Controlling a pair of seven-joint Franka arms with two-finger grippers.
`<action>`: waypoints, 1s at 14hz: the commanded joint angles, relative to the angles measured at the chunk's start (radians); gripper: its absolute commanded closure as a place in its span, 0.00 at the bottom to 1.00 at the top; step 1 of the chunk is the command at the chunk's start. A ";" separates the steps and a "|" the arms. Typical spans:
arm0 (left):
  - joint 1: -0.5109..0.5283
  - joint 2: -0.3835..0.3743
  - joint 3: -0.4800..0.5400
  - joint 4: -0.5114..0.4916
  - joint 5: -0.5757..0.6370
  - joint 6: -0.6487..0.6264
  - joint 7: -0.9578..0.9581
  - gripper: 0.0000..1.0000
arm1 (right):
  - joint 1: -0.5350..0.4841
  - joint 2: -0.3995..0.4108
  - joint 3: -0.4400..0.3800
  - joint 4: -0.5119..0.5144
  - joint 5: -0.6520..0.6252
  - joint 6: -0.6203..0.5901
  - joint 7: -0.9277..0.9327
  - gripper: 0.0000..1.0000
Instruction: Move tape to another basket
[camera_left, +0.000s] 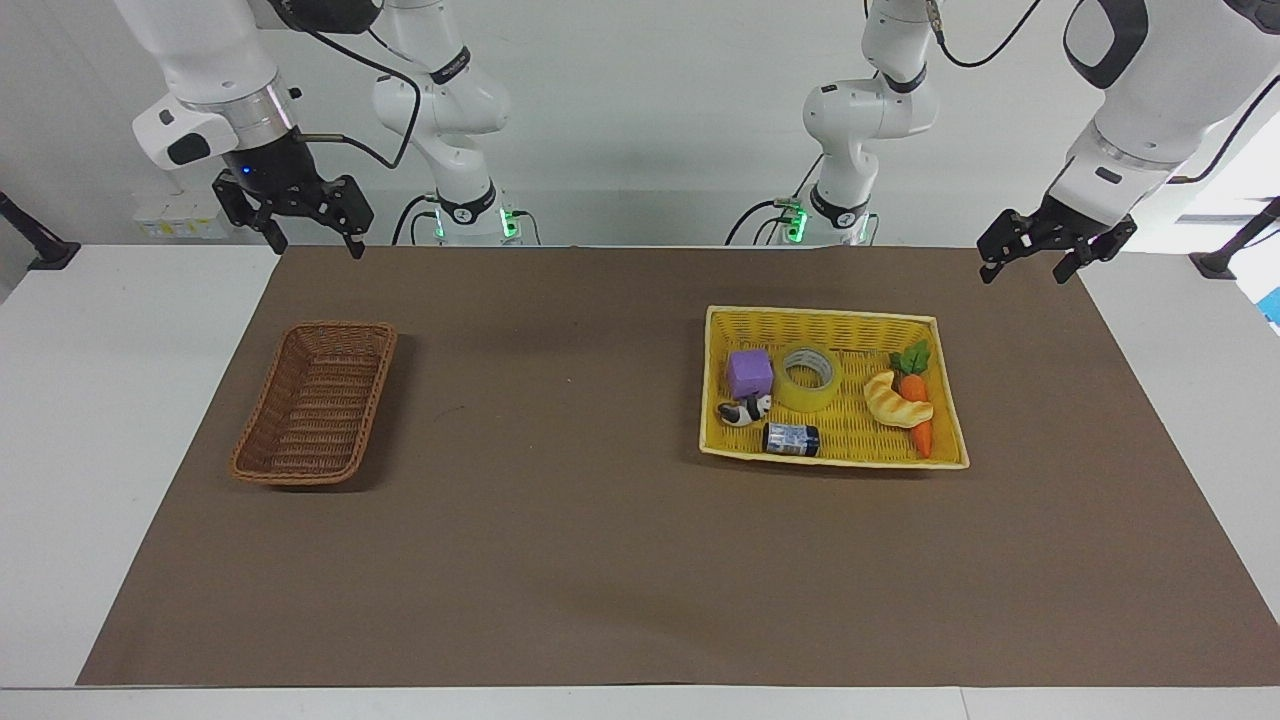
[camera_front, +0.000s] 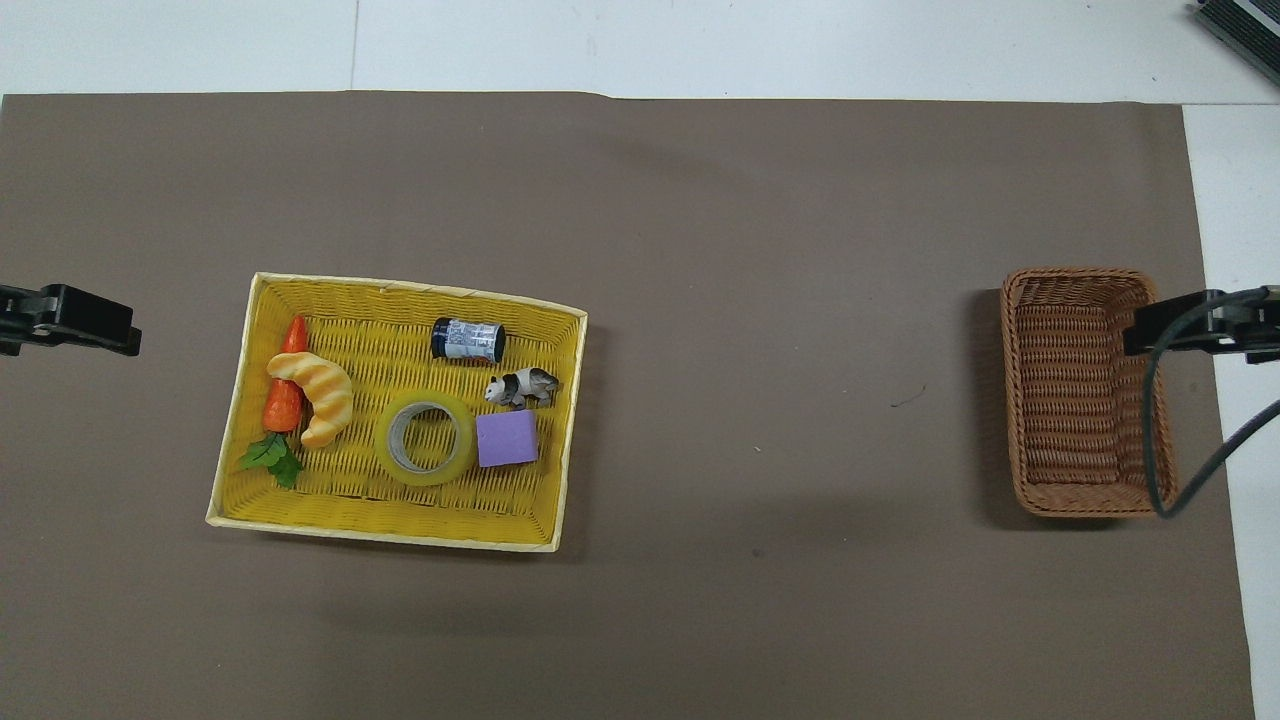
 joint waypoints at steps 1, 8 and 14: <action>0.006 -0.040 -0.003 -0.029 0.018 -0.008 -0.013 0.00 | -0.006 -0.028 0.009 -0.036 -0.007 0.019 0.015 0.00; 0.005 -0.048 -0.003 -0.045 0.018 0.013 -0.010 0.00 | -0.005 -0.034 0.010 -0.041 -0.002 0.006 0.008 0.00; 0.000 -0.055 -0.003 -0.067 0.018 0.029 0.000 0.00 | -0.006 -0.034 0.010 -0.042 -0.002 0.006 0.008 0.00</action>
